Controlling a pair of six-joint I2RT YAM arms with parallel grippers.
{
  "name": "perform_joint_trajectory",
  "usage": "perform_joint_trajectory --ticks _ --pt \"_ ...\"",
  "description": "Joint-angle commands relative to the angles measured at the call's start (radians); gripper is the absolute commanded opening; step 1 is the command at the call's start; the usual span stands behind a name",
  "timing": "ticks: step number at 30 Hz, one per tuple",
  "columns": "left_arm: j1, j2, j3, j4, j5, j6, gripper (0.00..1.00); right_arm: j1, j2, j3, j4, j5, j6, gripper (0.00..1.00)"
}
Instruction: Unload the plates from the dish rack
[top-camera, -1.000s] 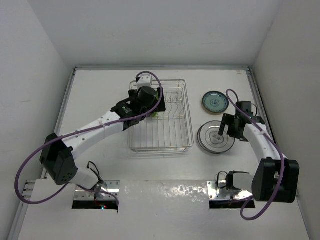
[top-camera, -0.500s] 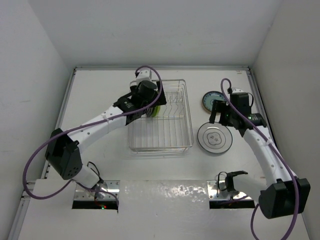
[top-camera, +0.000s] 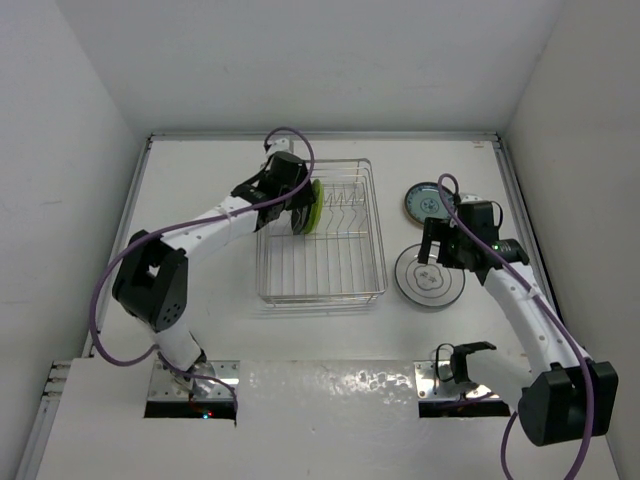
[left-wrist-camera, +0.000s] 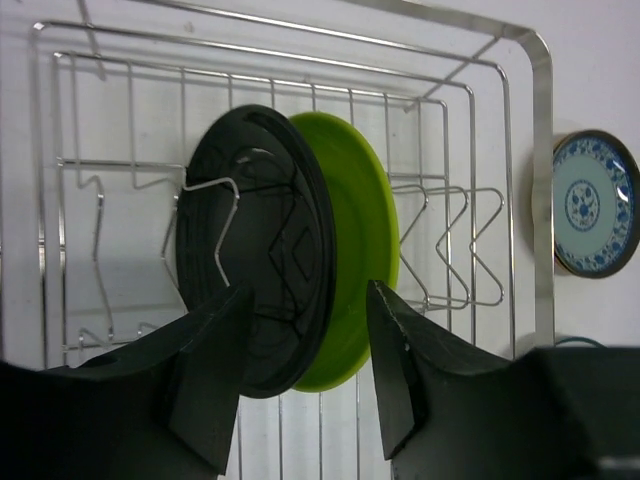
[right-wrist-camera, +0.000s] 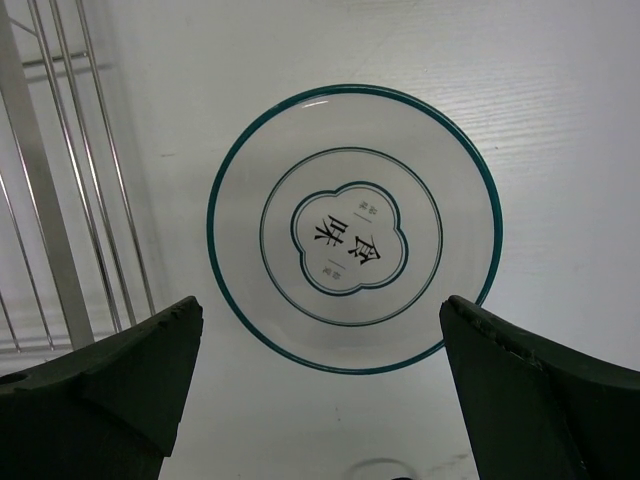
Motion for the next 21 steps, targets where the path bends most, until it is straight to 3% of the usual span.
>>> perform_joint_trajectory --ticks 1,6,8,14,21 --pt "0.005 0.014 0.013 0.078 0.074 -0.009 0.45 0.004 0.005 0.0 0.035 -0.019 -0.016 0.99" --pt "0.013 0.06 0.009 0.083 0.091 -0.014 0.33 0.004 0.009 -0.005 0.046 -0.017 -0.015 0.99" --pt "0.014 0.071 0.007 0.081 0.092 -0.014 0.22 0.004 0.011 -0.006 0.044 -0.017 -0.015 0.99" --pt "0.016 0.037 0.024 0.05 0.052 0.012 0.03 0.004 0.002 -0.001 0.032 -0.009 -0.015 0.99" --pt "0.02 0.013 0.174 -0.092 0.028 0.196 0.0 0.004 -0.027 0.017 0.013 -0.002 0.002 0.99"
